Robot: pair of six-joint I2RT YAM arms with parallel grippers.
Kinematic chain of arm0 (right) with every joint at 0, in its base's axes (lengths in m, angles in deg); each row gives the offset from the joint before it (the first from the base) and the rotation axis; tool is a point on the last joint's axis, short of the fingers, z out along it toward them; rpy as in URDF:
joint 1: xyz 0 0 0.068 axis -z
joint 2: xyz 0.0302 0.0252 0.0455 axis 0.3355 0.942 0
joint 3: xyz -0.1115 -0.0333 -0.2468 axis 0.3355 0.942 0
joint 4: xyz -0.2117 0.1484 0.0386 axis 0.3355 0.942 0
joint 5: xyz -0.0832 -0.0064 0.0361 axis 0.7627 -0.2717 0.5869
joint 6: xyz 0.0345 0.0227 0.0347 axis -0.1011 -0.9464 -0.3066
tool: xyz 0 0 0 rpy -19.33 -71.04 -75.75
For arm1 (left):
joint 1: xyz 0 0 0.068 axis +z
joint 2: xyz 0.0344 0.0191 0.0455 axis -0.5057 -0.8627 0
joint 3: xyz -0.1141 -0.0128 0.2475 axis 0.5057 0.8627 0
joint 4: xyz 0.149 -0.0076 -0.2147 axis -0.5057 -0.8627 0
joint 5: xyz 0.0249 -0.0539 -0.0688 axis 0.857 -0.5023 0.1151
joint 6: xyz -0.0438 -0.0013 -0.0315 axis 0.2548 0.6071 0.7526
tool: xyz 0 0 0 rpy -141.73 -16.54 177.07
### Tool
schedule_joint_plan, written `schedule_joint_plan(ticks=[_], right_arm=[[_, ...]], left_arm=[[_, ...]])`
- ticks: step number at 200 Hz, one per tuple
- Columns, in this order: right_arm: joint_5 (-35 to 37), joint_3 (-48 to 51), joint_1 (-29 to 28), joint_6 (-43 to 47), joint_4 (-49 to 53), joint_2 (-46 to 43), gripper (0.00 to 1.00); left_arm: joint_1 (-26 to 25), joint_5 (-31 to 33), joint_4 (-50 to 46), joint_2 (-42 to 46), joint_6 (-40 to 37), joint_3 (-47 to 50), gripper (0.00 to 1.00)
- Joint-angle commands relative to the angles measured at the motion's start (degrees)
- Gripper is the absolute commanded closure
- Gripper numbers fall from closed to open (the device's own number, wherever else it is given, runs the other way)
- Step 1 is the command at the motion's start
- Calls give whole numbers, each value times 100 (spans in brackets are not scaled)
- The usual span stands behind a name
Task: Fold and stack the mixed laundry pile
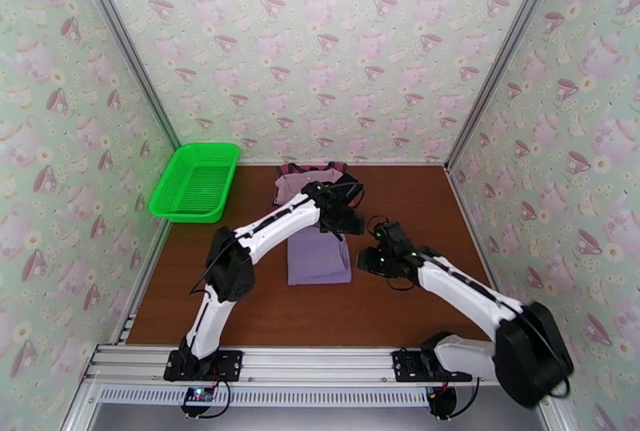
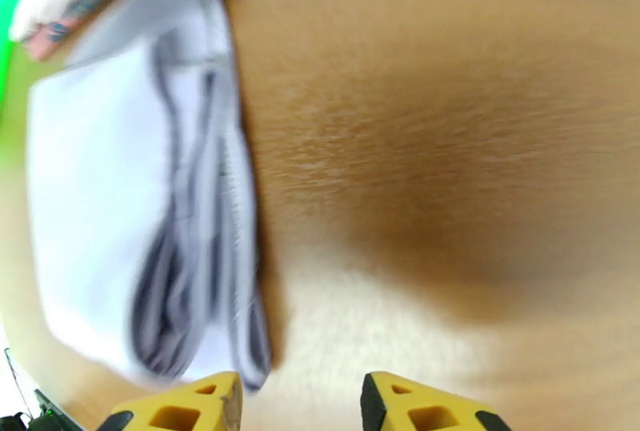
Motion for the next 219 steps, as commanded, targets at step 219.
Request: schedule_joint_plan(ticks=[219], right_arm=[[3322,307,-3493,-6786,-4025,2410,17]], left_arm=[[1850,201,1071,1690,-2027,2472,22]])
